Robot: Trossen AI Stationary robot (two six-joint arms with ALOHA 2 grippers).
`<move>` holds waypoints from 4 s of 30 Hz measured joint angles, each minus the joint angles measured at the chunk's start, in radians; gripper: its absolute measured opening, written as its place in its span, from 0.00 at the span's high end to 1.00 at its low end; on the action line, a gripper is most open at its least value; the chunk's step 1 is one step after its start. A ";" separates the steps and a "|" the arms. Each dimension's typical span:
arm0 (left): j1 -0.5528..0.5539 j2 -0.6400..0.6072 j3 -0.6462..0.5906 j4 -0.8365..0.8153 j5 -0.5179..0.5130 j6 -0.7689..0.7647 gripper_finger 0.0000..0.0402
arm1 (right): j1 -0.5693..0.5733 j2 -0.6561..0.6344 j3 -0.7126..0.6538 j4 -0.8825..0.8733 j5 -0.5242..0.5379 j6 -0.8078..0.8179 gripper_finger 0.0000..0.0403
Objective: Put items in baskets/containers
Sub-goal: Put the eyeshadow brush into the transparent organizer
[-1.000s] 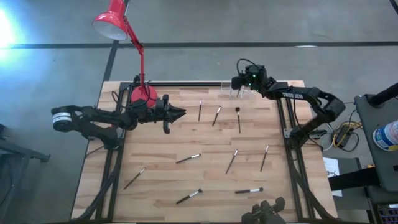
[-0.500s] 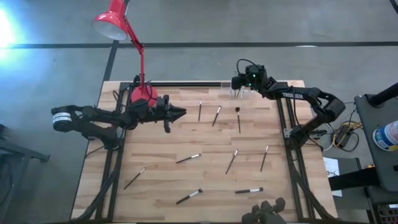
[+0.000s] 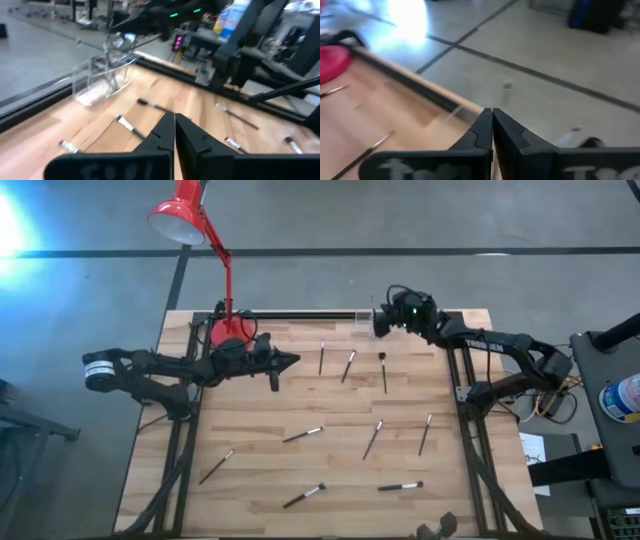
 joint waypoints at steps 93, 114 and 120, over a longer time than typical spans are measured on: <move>0.378 0.289 0.439 -0.818 -0.032 0.059 1.00 | 0.284 -0.073 -0.184 0.277 0.005 -0.125 0.98; 0.189 0.257 0.015 0.411 0.120 -0.184 1.00 | 0.319 0.131 -0.157 0.594 -0.294 -0.003 0.96; 0.136 0.257 0.040 0.418 0.120 -0.134 1.00 | 0.354 0.281 -0.033 0.652 -0.393 0.036 0.86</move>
